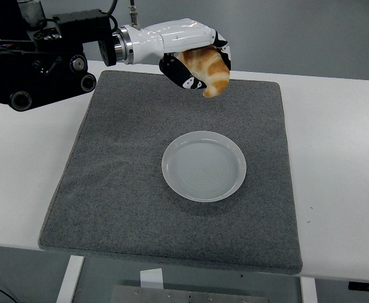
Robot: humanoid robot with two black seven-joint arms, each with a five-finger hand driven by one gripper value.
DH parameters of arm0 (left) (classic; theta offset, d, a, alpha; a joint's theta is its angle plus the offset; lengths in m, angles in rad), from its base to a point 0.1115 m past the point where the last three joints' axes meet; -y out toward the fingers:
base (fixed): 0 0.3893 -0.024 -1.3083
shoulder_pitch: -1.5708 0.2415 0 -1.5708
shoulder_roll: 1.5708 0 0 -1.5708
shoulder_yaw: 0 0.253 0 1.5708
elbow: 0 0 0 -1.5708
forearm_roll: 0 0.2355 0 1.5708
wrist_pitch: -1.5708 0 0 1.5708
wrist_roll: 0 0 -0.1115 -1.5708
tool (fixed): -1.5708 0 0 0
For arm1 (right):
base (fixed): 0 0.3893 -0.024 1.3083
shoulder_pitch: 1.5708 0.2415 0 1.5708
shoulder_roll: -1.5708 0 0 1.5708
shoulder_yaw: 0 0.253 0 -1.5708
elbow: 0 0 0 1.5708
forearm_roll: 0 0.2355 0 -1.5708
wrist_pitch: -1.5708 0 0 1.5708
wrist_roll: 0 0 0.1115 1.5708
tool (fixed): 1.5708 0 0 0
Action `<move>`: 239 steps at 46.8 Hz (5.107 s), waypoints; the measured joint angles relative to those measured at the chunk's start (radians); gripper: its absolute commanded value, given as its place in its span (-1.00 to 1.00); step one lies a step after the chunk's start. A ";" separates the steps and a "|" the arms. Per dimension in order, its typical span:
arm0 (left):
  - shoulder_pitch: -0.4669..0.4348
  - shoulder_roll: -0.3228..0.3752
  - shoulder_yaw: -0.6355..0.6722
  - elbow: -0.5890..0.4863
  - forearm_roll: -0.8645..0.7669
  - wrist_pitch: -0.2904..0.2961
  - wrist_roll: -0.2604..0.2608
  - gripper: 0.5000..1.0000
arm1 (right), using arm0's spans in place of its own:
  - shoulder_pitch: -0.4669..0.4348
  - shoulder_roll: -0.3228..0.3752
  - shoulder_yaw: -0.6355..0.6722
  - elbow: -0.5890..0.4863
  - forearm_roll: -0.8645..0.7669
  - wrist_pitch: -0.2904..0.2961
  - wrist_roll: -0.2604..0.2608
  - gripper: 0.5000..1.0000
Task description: Place the bread on the plate
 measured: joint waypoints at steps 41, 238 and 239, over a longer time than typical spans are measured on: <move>0.308 -0.095 0.000 0.002 0.180 0.137 -0.003 -1.00 | 0.000 0.000 0.000 0.000 0.000 0.000 0.000 0.81; 0.443 0.146 -0.532 0.475 -1.090 -0.573 0.001 0.96 | 0.000 0.000 0.000 0.001 0.000 0.000 0.000 0.81; 0.449 0.145 -0.532 0.481 -1.104 -0.579 0.001 0.96 | -0.001 0.000 0.000 0.001 0.000 0.000 0.000 0.81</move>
